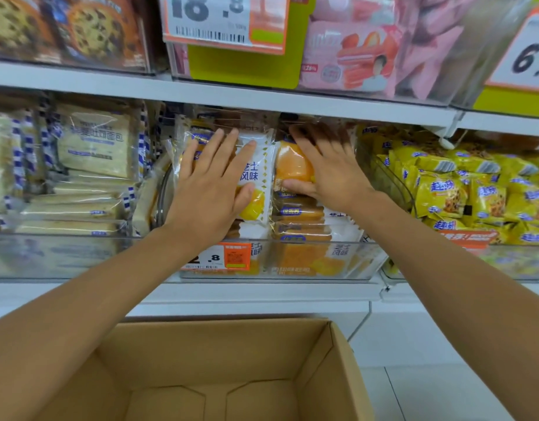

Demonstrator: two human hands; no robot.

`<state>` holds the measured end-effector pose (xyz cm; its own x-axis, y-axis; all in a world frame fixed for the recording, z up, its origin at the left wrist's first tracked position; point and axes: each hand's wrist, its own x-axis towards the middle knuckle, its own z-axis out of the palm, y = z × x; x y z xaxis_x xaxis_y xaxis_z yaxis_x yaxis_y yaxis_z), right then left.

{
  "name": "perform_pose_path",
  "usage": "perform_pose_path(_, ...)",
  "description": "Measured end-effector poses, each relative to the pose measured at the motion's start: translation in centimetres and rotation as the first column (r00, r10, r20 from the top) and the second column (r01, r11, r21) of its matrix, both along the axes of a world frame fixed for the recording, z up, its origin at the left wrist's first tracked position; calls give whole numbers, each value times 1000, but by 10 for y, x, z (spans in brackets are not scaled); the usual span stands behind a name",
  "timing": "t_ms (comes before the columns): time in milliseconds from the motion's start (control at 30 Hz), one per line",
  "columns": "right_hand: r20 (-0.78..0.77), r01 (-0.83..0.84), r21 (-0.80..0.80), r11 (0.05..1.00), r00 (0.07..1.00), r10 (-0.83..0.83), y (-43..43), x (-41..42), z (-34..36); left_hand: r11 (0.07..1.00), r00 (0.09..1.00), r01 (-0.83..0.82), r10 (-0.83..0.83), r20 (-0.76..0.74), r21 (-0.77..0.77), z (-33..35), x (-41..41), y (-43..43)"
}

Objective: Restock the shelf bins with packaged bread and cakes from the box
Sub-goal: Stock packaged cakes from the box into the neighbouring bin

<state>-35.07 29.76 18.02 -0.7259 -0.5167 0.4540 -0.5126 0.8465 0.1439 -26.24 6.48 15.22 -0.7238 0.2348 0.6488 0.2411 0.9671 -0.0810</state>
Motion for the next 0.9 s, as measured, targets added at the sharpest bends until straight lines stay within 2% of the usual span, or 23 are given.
perform_pose_path(100, 20, -6, -57, 998, 1000, 7, 1, 17, 5, 1000, 999, 10, -10, 35, 7, 4, 0, 0)
perform_pose_path(200, 23, -24, -197, 980, 999, 29, 0, 46, 3, 997, 994, 30, -37, 100, 73, 9, 8, 0)
perform_pose_path(233, 9, -42, -254, 966, 999, 46, -1, 58, 0, 991, 994, 46, -58, 92, 125, 10, 14, 1)
perform_pose_path(300, -74, -81, -334, 939, 995, 59, -8, 83, -7, 973, 996, 92, -91, -17, 212, 11, 34, 4)
perform_pose_path(367, -119, -124, -381, 916, 989, 84, -18, 114, -18, 963, 991, 121, -103, -86, 241, 5, 59, 7)
perform_pose_path(433, -36, -138, -416, 899, 990, 135, -30, 147, -36, 957, 989, 145, -149, -3, 252, -12, 84, 6)
perform_pose_path(533, 255, -47, -453, 890, 950, 180, -45, 193, -76, 929, 949, 78, -181, 259, 362, -51, 130, -5)
perform_pose_path(600, 470, 51, -400, 915, 869, 157, -52, 222, -112, 910, 895, -32, -158, 417, 414, -86, 165, -20)
perform_pose_path(667, 648, 91, -286, 954, 752, 123, -57, 247, -151, 910, 808, -150, -113, 578, 387, -126, 194, -38)
perform_pose_path(800, 882, 138, -124, 983, 469, 45, -68, 281, -230, 862, 511, -409, -56, 858, 300, -211, 237, -72)
perform_pose_path(900, 958, 158, -73, 985, 285, 26, -73, 298, -282, 784, 318, -550, -121, 941, 286, -270, 266, -88)
